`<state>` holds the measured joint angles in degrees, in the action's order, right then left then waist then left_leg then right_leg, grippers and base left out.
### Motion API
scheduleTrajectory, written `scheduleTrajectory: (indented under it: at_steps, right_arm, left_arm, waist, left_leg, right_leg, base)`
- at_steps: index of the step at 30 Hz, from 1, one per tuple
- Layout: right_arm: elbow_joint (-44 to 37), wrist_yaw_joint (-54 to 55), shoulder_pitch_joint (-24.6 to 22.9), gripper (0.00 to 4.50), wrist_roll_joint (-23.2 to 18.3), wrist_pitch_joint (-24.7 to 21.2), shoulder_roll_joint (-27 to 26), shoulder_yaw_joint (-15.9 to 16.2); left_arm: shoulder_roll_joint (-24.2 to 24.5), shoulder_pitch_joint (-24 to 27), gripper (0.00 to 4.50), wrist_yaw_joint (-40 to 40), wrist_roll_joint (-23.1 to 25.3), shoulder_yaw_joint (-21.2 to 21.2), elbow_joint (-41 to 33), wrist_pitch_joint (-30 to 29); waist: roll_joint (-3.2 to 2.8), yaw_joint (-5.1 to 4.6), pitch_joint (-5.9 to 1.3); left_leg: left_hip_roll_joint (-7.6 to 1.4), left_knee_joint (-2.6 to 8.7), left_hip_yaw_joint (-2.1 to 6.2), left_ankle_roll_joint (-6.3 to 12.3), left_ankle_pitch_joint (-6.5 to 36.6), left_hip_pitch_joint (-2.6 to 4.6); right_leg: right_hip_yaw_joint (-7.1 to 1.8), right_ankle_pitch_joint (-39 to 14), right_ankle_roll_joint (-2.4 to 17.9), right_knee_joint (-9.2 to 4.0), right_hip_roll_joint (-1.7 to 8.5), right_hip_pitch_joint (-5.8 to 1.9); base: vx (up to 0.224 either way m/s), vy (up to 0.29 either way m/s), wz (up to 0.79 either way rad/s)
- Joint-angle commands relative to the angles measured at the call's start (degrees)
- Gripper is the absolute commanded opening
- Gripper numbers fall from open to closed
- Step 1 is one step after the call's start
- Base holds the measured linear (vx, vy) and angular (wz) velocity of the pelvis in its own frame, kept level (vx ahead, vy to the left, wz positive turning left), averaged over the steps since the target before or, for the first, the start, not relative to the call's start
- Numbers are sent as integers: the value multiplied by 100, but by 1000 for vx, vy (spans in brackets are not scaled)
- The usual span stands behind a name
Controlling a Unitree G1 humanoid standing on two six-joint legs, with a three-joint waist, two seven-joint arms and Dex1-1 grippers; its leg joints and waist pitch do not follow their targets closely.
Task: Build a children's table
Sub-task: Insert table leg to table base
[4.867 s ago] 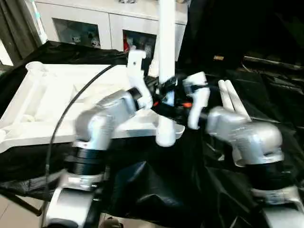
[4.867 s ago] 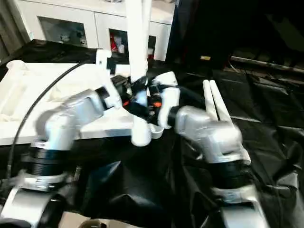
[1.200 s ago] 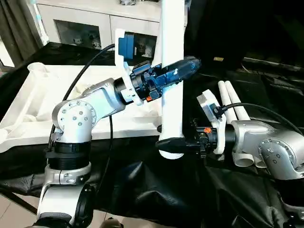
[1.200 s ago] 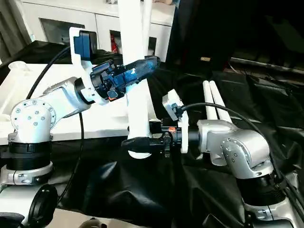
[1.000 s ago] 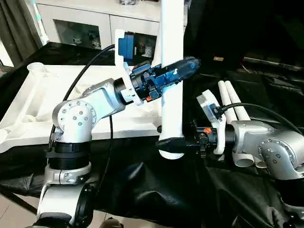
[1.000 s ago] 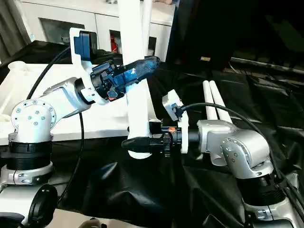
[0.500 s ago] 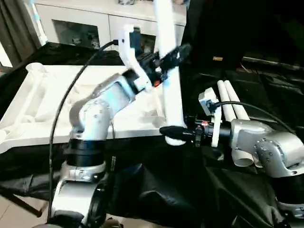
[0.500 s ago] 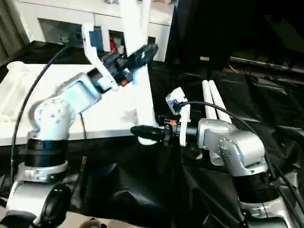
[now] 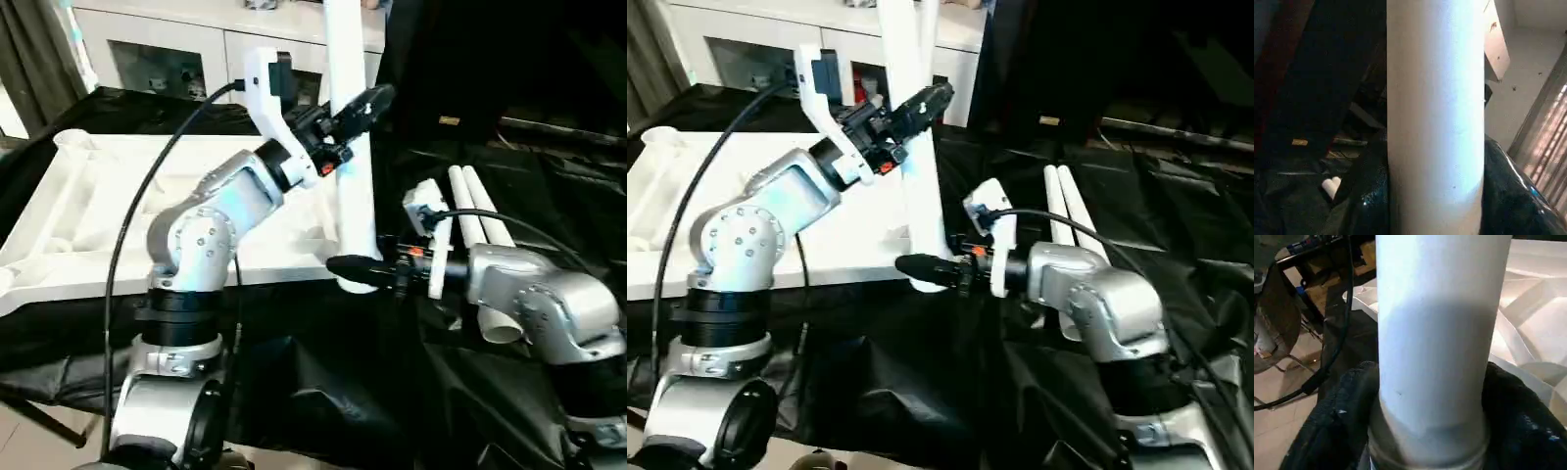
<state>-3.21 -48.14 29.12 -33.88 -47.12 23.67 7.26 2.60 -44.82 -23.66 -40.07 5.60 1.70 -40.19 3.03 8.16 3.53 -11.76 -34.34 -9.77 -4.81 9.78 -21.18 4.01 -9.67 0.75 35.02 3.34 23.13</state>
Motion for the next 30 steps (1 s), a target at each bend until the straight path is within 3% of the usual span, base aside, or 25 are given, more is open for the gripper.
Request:
scheduleTrajectory:
  at_steps: [1, 10, 19, 30]
  right_arm:
    - [-19, -77, 127, 371, -29, 7, 67, -83]
    - [24, -584, 371, 386, -342, -395, 362, -117]
    - [169, -604, 459, 386, -373, -677, 390, -71]
    - [242, -558, 446, 386, -366, -782, 286, -96]
  left_arm:
    - [14, -65, 181, -129, 53, -174, -74, -71]
    - [273, -237, 181, -622, 70, -438, 49, -241]
    - [330, -285, 181, -875, 43, -551, 56, -264]
    - [287, -313, 181, -955, 3, -514, 68, -267]
  waist:
    - [-35, -2, -407]
    - [-45, -2, -425]
    - [-64, 0, -411]
    - [-62, 1, -427]
  left_leg:
    - [-125, 395, 51, -168, 1205, 70]
    - [-122, 379, 38, -138, 1026, 58]
    - [-119, 383, 39, -197, 1198, 74]
    - [-126, 379, 40, -195, 1097, 67]
  right_leg:
    - [-239, -1914, 456, -487, 424, -286]
    - [-251, -1381, 719, -421, 420, -325]
    - [-247, -1728, 672, -464, 428, -314]
    - [-248, -1463, 753, -431, 425, -323]
  base:
    - [0, 0, 0]
    - [0, 0, 0]
    - [0, 0, 0]
    - [0, 0, 0]
